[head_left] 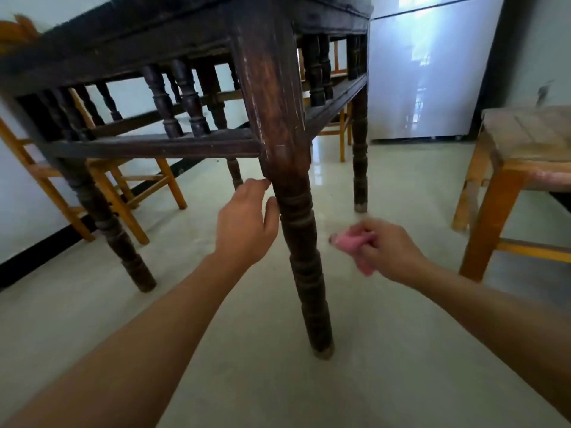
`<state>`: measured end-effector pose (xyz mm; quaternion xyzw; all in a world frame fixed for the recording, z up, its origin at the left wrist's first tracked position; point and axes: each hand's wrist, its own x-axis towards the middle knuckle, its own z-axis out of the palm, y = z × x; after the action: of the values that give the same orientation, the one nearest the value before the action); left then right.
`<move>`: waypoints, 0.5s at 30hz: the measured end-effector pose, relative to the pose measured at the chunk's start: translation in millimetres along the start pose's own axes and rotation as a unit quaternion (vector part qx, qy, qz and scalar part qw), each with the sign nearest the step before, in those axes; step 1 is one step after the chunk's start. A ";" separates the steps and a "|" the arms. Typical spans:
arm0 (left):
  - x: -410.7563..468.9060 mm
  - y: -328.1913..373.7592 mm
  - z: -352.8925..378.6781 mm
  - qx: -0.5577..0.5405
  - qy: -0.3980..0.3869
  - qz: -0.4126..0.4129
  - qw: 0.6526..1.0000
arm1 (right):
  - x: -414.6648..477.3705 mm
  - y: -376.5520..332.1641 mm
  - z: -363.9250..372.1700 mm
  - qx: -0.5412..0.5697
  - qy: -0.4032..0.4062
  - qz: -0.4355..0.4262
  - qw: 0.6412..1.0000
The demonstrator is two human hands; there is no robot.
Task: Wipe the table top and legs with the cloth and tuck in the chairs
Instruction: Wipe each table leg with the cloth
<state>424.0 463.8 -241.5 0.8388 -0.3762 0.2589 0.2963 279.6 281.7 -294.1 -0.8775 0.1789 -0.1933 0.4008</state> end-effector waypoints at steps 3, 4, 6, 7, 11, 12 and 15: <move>2.0 5.4 -4.6 0.002 0.079 0.028 0.997 | 27.4 -46.3 -10.0 0.151 0.115 -0.006 0.982; 2.2 6.6 -6.7 0.009 0.101 0.032 0.994 | 33.0 -61.3 -4.5 0.189 0.128 -0.007 0.974; 4.4 8.2 -11.6 0.042 0.120 0.045 0.991 | 25.2 -86.2 17.5 0.208 0.138 -0.010 0.968; 6.6 9.4 -14.2 0.057 0.114 0.050 0.991 | 15.7 -88.1 34.2 0.150 0.156 -0.035 0.976; 12.1 7.3 -12.9 0.071 0.063 0.044 0.994 | -40.7 -36.0 70.7 -0.087 -0.009 -0.193 0.977; 11.7 5.9 -11.7 0.077 0.058 0.048 0.994 | -48.4 -22.3 65.0 -0.162 -0.118 -0.207 0.958; 11.4 1.3 -10.6 0.087 0.054 0.060 0.993 | -34.0 -6.2 32.7 -0.236 -0.108 -0.128 0.957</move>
<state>427.4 465.0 -226.3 0.8223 -0.3854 0.3527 0.2256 267.0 322.2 -315.7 -0.9783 0.0612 -0.0997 0.1710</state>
